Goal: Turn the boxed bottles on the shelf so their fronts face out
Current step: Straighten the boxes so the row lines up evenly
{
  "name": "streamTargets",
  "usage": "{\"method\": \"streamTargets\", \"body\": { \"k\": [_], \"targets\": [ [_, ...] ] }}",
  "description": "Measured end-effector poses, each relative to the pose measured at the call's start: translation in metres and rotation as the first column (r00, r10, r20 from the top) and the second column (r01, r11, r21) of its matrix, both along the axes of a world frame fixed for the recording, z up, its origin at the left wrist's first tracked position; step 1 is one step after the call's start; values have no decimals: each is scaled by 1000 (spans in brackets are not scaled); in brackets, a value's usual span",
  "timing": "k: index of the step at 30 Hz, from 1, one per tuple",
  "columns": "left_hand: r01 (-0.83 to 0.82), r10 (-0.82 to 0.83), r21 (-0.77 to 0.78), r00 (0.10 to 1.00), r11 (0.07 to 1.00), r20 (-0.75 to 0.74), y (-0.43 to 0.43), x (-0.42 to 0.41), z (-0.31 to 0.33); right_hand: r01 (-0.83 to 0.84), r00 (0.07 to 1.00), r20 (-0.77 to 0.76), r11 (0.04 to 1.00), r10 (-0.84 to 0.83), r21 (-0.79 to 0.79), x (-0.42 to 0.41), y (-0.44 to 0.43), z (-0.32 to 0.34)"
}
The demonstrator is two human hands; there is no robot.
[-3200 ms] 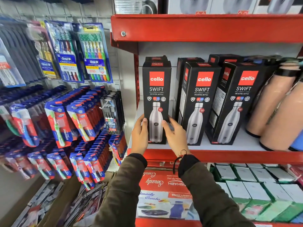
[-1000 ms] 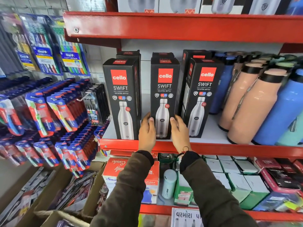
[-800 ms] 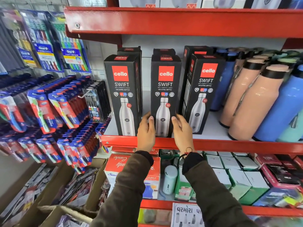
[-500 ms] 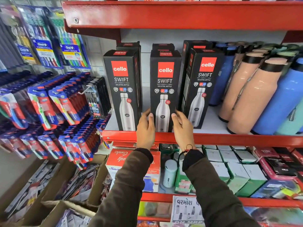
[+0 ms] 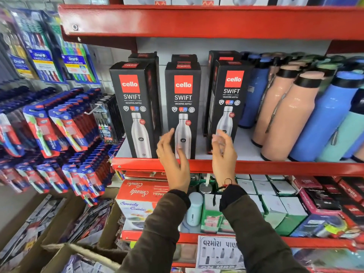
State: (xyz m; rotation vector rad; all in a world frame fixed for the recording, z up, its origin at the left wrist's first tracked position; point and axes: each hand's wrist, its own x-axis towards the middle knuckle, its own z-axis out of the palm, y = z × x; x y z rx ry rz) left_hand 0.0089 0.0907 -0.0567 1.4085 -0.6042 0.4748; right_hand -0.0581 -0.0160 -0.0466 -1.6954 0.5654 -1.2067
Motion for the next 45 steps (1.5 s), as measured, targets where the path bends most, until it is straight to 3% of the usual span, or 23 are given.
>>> {"method": "streamTargets", "body": {
  "k": [5, 9, 14, 18, 24, 45],
  "targets": [
    [129, -143, 82, 972, 988, 184, -36, -24, 10, 123, 989, 81, 992, -123, 9, -15, -42, 2],
    [293, -319, 155, 929, 944, 189, -72, -36, 16, 63, 998, -9, 997, -63, 44, -16, -75, 3],
    [332, -314, 174, 942, 927, -123, -109, -28, 22, -99, 983, -148, 993, 107, 58, -7, -104, 0],
    [403, -340, 81, 850, 912, -404, -124, -18, 25, -180, 968, -170, 983, 184, 35, -3, -111, -4],
    [348, -282, 67, 846, 935, -453, -123, -11, 20, -148, 972, -179, 988, 153, 37, -5, -116, -9],
    [234, -158, 173, 917, 957, -366, -89, -41, 12, -193, 963, -194, 981, 187, -12, -49, -89, -7]
  ]
}}
